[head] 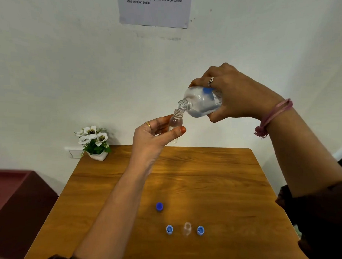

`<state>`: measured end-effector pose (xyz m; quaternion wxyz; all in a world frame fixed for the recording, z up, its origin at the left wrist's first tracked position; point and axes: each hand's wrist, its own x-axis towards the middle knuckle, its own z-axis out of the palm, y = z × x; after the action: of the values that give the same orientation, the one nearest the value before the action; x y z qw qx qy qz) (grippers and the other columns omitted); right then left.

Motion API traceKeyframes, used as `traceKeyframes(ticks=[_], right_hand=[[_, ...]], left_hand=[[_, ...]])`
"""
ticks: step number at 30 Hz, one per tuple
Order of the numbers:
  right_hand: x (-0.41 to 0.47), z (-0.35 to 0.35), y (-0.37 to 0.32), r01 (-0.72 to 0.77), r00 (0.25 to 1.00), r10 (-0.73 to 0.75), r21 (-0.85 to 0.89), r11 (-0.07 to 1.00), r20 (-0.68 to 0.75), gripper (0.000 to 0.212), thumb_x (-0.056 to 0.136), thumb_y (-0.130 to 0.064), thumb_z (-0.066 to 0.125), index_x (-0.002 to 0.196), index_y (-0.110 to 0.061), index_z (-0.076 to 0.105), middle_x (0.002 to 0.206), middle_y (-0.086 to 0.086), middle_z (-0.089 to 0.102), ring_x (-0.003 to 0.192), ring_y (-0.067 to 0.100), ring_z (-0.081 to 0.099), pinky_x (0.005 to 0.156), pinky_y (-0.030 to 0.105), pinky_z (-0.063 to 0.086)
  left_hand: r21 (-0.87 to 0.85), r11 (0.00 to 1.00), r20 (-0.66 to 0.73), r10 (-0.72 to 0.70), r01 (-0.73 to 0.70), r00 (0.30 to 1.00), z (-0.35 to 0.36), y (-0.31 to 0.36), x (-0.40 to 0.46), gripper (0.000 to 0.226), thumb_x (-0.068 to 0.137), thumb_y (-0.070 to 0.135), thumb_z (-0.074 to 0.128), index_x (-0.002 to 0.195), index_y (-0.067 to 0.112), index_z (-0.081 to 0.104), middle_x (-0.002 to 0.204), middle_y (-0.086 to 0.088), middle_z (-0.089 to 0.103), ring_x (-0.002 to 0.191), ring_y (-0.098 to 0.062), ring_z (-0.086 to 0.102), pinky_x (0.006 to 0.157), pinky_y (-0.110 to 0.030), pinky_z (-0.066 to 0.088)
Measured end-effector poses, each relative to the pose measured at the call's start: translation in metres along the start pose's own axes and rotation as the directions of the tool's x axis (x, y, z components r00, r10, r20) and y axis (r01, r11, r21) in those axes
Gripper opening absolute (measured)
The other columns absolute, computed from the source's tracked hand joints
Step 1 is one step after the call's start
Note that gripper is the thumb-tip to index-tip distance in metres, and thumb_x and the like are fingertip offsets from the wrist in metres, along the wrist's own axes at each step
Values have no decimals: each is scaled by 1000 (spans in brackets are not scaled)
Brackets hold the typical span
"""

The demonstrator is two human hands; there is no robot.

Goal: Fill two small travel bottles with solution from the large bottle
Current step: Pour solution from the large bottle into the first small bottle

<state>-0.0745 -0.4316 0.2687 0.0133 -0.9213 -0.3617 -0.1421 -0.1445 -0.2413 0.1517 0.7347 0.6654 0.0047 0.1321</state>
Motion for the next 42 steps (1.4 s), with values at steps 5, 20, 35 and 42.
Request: traceKeyframes(ticks=[5,20,35,42], right_hand=[[-3,6,1,-1,1000,2,54,999,-12,85,63,-28,83,138,-23,43,123,4,53,112,23,42,88,32,38],[-14,53,-2,-93,988,144,563,821,-47,75,64,-27,84,131,-25,50,120,-9,58,109,10,53,88,16,46],[-45,137,-22,-222,948,315,791,570,38,72,65,-22,85,128,-23,50,115,-11,60,101,4,58,79,5,47],[-65,179,-34,-295,926,366,780,552,91,77,66,-26,85,132,-15,46,122,-2,58,108,12,56,84,14,50]], left_hand=[[-12,1000,-6,11,-11,1000,-1,0,-2,46,58,34,85,101,22,75,100,3,76,105,-20,67,91,-34,54],[-43,999,-18,26,-27,999,-6,-2,-5,39,57,35,86,94,28,76,97,7,76,99,-11,69,76,-18,53],[-42,998,-42,-47,45,998,-27,-40,-23,38,63,14,85,98,20,72,96,3,77,94,-10,71,76,-18,54],[9,992,-74,-125,126,989,-45,-79,-46,45,61,12,85,104,12,71,99,-3,76,95,-16,70,81,-26,57]])
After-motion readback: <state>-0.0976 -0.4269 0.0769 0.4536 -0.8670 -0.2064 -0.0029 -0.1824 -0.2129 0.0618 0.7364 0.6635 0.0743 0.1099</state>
